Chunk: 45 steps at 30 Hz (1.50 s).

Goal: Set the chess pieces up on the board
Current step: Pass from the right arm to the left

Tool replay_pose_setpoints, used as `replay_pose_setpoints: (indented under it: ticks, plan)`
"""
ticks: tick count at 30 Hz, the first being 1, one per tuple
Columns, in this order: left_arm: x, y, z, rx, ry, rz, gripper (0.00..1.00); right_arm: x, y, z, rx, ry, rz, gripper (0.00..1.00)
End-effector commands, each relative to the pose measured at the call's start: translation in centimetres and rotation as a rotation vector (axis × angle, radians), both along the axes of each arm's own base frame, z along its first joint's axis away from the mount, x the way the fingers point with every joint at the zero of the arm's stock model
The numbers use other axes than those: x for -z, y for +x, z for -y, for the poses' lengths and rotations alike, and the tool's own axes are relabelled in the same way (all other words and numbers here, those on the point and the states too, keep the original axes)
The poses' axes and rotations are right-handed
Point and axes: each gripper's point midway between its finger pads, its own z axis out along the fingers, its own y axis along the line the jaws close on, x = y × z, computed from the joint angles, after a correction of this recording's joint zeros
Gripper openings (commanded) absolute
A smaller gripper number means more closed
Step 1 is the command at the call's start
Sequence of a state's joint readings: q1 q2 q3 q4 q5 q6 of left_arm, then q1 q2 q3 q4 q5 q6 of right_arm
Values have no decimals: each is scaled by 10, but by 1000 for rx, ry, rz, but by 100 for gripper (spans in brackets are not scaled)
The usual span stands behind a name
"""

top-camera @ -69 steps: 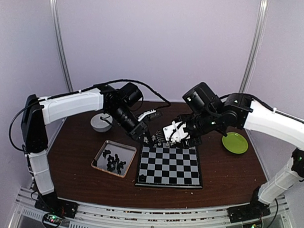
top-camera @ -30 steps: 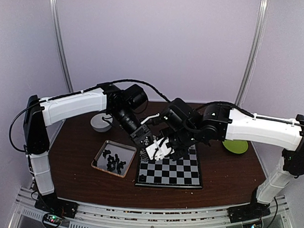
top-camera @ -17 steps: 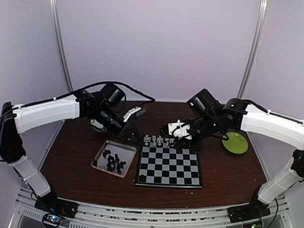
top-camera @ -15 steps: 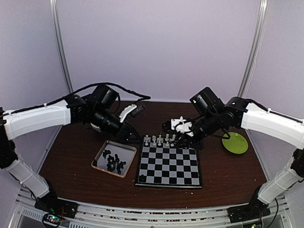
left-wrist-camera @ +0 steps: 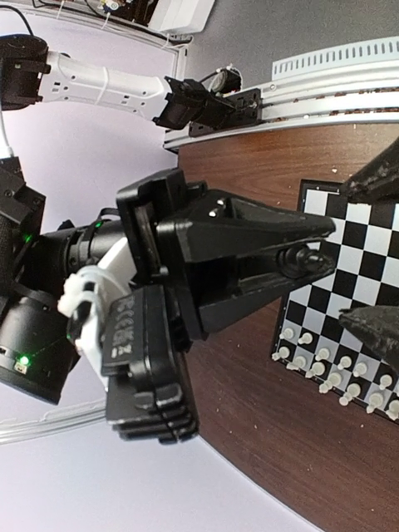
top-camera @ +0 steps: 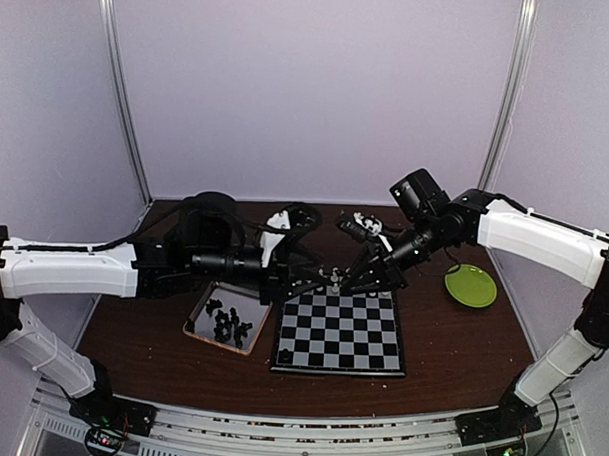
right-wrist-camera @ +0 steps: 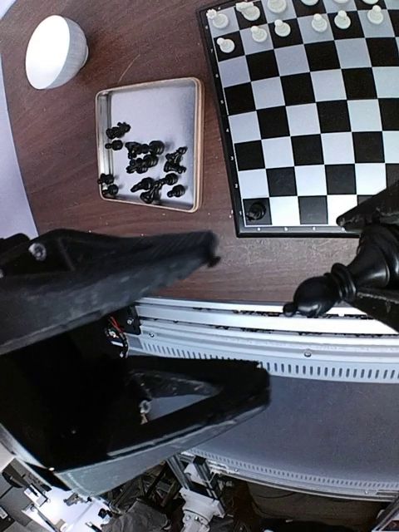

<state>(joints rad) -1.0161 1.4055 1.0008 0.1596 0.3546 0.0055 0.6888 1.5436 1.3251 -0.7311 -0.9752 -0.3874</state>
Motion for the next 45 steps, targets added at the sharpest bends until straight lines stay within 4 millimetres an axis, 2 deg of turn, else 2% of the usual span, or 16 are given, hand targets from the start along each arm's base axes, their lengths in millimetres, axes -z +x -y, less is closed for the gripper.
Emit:
replay_pose_setpoints:
  ticks: [1,6,15,25,30,36,38,39,43,45]
  plan:
    - [-36,8,18,6,-115,76,43,-18,-1,-7,-20,63,-35,9]
    - [-32,11,29,25,-93,67,41,-19,-2,-7,-21,67,-34,9]
    - [-21,8,38,68,-52,30,25,-21,-3,-7,-23,71,-41,10]
    - [-7,5,36,85,16,0,29,-22,-3,-6,-23,71,-29,10]
    - [-5,6,35,75,19,-6,20,-21,-2,-5,-17,67,-18,11]
    - [-11,6,40,86,-2,-9,9,-20,-1,-4,-9,57,-12,12]
    - [-15,8,40,78,5,-7,8,-22,-1,-2,-8,44,8,16]
    - [-17,9,39,70,9,-4,7,-21,-2,2,-11,26,26,22]
    - [-16,18,28,-5,58,13,6,-10,0,31,50,-47,132,45]
    - [-5,18,21,-20,127,-1,6,-4,10,52,141,-61,182,50]
